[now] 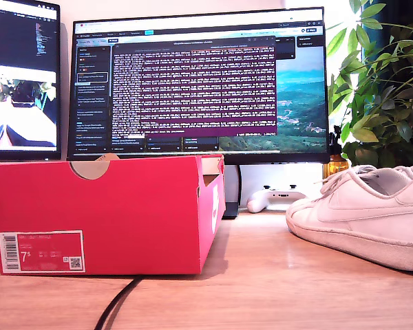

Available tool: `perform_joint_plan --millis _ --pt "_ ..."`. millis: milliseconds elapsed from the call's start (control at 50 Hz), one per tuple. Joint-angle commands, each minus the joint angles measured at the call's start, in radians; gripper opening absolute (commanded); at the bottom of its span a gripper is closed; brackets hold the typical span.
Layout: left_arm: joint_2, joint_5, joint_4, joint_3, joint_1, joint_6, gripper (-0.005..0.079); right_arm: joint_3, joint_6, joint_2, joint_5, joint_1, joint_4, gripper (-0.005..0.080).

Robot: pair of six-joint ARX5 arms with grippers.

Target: Pack the white shoes by picking the first shoe and placing it inside the red shoebox, left side, then picking and rotating the second shoe and placing it in the shoebox

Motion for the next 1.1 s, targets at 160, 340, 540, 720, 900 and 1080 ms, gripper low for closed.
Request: perform_joint_plan --millis 160,340,540,720,900,1080 --pt "-0.008 0.004 -0.026 -0.027 0.002 -0.003 -0.0018 0.008 -0.026 0.002 0.000 0.004 -0.004 -0.0013" --pt "-0.008 0.005 -0.021 -0.027 0.002 -0.004 -0.0018 0.008 0.009 0.002 -0.004 0.005 -0.003 -0.0013" --pt "-0.008 0.057 0.116 -0.026 0.002 -0.114 -0.0018 0.008 0.224 0.002 -0.066 0.005 0.172 -0.0013" --pt "-0.008 0.154 0.364 -0.026 0.002 -0.216 -0.0019 0.008 0.507 0.002 -0.108 0.005 0.456 -0.0013" --pt "-0.008 0.197 0.608 -0.020 0.002 -0.320 -0.0018 0.048 0.640 0.002 -0.160 0.005 0.573 -0.0013" --pt "-0.007 0.290 0.553 0.092 0.002 -0.263 -0.0019 0.148 0.627 0.016 -0.296 0.005 0.522 -0.0013"
